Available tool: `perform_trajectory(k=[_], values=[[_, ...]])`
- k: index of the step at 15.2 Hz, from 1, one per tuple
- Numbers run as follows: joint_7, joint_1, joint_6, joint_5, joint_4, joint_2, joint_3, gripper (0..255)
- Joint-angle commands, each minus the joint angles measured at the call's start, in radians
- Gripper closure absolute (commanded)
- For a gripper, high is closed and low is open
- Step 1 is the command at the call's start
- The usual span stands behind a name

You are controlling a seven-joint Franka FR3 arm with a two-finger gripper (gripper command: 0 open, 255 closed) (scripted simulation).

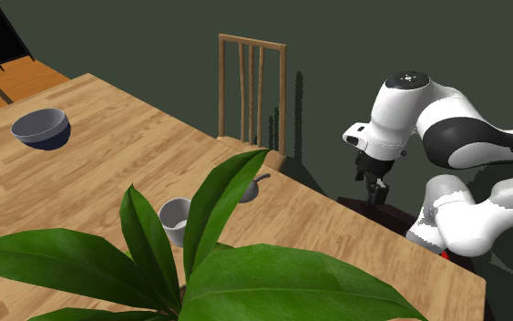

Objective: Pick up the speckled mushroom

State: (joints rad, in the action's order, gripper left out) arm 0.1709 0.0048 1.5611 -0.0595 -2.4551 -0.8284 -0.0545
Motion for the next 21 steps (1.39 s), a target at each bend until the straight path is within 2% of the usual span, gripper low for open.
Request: perform_trajectory(k=[1,6,11,16,21], values=[[0.0,0.0,0.0,0.0,0.0,0.0,0.0,0],[-0.027,-0.007,0.044,0.023,0.17,0.218,-0.039,0],[-0.061,-0.016,0.049,0.06,0.368,0.428,-0.077,0],[-0.102,-0.019,0.018,0.114,0.6,0.639,-0.113,0],[-0.142,-0.005,-0.056,0.185,0.882,0.864,-0.143,0]])
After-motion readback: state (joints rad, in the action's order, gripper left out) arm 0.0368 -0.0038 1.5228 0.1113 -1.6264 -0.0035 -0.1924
